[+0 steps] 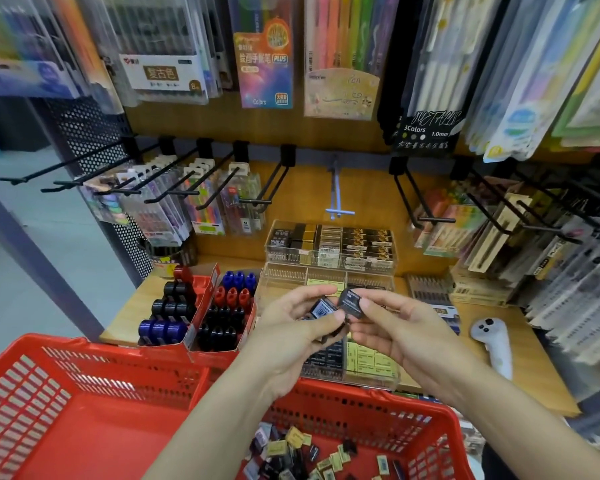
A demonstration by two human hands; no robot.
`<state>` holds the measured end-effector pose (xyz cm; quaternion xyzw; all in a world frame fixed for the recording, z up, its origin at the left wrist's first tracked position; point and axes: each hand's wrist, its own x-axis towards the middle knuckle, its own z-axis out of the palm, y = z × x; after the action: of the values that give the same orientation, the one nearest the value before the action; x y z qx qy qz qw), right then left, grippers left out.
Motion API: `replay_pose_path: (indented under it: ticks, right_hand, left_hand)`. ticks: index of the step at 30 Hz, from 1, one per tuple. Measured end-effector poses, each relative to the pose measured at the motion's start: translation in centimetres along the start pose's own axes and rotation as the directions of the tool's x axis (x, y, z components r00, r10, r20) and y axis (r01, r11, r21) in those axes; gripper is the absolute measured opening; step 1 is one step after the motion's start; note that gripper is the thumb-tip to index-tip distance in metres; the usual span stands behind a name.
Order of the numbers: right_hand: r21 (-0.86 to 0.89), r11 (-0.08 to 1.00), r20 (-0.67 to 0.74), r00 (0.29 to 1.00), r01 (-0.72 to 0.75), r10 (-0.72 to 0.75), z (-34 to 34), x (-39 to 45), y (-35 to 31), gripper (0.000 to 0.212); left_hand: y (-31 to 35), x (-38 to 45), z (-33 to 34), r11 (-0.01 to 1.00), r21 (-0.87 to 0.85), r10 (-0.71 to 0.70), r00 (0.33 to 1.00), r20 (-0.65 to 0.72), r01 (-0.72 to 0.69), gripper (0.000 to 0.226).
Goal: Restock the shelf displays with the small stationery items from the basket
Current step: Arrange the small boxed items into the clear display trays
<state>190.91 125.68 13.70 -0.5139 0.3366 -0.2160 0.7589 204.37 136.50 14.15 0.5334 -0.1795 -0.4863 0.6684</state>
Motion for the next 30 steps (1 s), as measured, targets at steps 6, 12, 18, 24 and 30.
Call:
replay_pose_path:
  ticks: [6,12,18,24,30]
  right_hand:
    - [-0.280,0.954,0.035,0.994,0.107,-0.101,0.1,-0.4,0.2,0.028]
    - [-0.630,0.776,-0.198,0.969,-0.012,-0.145,-2.7,2.5,3.2,0.022]
    - [-0.788,0.604,-0.219,0.971,-0.118,-0.096,-3.7,6.8,9.3,0.024]
    - [-0.950,0.311,-0.051,0.968,0.029,-0.246,0.6,12.5,12.9,0.025]
    - [-0.994,0.105,-0.040,0.955,-0.010,-0.293,2.0,15.7,15.0,0.017]
  left_hand:
    - [-1.0,1.0,-0.8,1.000,0.010,-0.026,1.000,-0.003,0.026,0.030]
    - [-2.3,4.9,-4.3,0.984,-0.118,-0.163,0.946,-0.280,0.135,0.017]
    - [-2.7,6.0,-7.3,0.993,0.027,-0.110,0.975,-0.195,0.118,0.050]
    - [-3.9,7.0,-9.4,0.996,0.003,-0.086,0.976,-0.200,0.088,0.052]
    - [-4.3,7.8,-9.5,0.988,-0.103,-0.132,0.981,-0.142,0.118,0.048]
